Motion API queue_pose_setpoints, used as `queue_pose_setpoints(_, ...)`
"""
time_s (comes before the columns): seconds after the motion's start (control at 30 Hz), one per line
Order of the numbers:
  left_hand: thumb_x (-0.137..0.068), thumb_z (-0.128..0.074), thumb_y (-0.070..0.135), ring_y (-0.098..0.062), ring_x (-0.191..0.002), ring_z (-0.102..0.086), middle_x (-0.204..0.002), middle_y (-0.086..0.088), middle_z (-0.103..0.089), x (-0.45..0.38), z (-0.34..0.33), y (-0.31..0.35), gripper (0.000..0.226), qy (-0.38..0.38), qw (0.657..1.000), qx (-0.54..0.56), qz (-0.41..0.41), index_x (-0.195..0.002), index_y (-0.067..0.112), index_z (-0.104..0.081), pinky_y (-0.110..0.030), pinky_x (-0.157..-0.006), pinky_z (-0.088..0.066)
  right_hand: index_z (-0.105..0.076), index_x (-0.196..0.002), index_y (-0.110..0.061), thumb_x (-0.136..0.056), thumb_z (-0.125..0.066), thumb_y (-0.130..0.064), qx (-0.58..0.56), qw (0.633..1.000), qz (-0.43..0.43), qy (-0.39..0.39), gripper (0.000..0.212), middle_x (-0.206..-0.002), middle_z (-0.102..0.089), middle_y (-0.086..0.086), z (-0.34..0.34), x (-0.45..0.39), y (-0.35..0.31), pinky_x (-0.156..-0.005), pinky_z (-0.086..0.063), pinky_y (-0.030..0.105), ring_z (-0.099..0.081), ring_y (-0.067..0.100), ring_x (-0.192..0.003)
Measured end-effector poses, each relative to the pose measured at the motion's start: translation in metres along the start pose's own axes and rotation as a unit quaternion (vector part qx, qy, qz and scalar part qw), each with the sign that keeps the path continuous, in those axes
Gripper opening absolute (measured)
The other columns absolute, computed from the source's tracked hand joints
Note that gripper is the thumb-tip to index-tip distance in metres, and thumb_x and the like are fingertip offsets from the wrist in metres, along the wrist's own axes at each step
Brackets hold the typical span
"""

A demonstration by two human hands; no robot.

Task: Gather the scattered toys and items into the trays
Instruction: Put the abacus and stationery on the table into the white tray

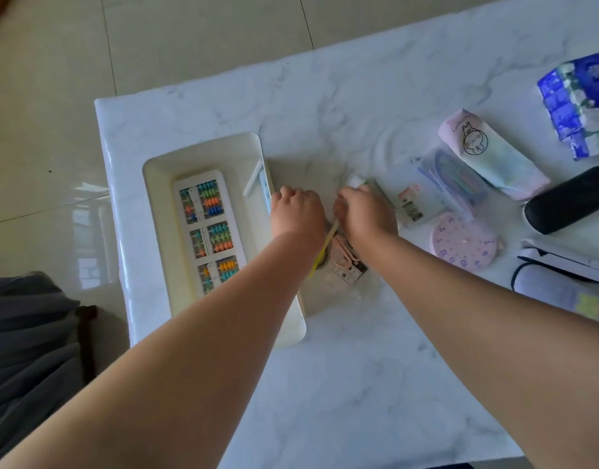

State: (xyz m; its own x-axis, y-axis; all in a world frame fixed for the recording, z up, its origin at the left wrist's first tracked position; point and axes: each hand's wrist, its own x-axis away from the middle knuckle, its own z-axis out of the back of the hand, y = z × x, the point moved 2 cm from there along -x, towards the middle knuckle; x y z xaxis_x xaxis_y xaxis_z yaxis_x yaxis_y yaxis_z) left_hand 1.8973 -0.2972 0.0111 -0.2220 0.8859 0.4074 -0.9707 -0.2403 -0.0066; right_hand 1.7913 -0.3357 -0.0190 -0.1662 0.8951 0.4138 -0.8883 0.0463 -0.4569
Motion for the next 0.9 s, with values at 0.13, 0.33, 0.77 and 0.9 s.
queue_pose_setpoints(0.13,-0.091,-0.043,0.021,-0.028,-0.123,-0.044,-0.125,-0.009,-0.056,-0.006,-0.005,0.007,0.032,-0.036,0.998,-0.056,0.019,-0.121,0.016,-0.051,-0.034,-0.101,-0.028,-0.054,-0.116,-0.011,-0.093,-0.049,-0.011,0.086,0.996,0.032,-0.001,0.023,-0.116,-0.054,0.007,-0.003,-0.009,-0.002,-0.071,-0.037,0.028,-0.055,0.032,-0.103)
queue_pose_setpoints(0.33,-0.089,-0.051,0.025,-0.031,-0.117,-0.049,-0.124,-0.012,-0.050,-0.009,-0.004,0.011,0.037,-0.039,0.998,-0.043,0.024,-0.123,0.011,-0.048,-0.036,-0.093,-0.037,-0.054,-0.112,-0.009,-0.092,-0.053,-0.009,0.089,0.996,0.021,0.011,0.020,-0.117,-0.056,0.014,-0.008,-0.014,-0.007,-0.072,-0.042,0.034,-0.058,0.033,-0.102)
queue_pose_setpoints(0.77,-0.095,-0.046,0.030,-0.027,-0.116,-0.054,-0.129,-0.009,-0.053,-0.001,-0.012,0.011,0.039,-0.033,0.997,-0.072,-0.011,-0.130,0.014,-0.046,-0.033,-0.085,-0.039,-0.057,-0.097,-0.017,-0.088,-0.055,-0.014,-0.001,0.999,0.041,0.017,0.009,-0.108,-0.055,0.007,0.036,0.000,-0.026,-0.066,-0.036,0.028,-0.051,0.024,-0.080)
queue_pose_setpoints(0.9,-0.091,-0.051,0.031,-0.028,-0.106,-0.059,-0.127,-0.012,-0.048,0.003,-0.027,0.014,0.044,-0.032,0.997,-0.076,-0.013,-0.130,0.013,-0.041,-0.033,-0.079,-0.038,-0.057,-0.099,-0.016,-0.090,-0.056,-0.017,0.014,0.999,0.045,0.004,0.010,-0.109,-0.057,0.007,0.024,-0.001,-0.014,-0.070,-0.040,0.029,-0.059,0.027,-0.093)
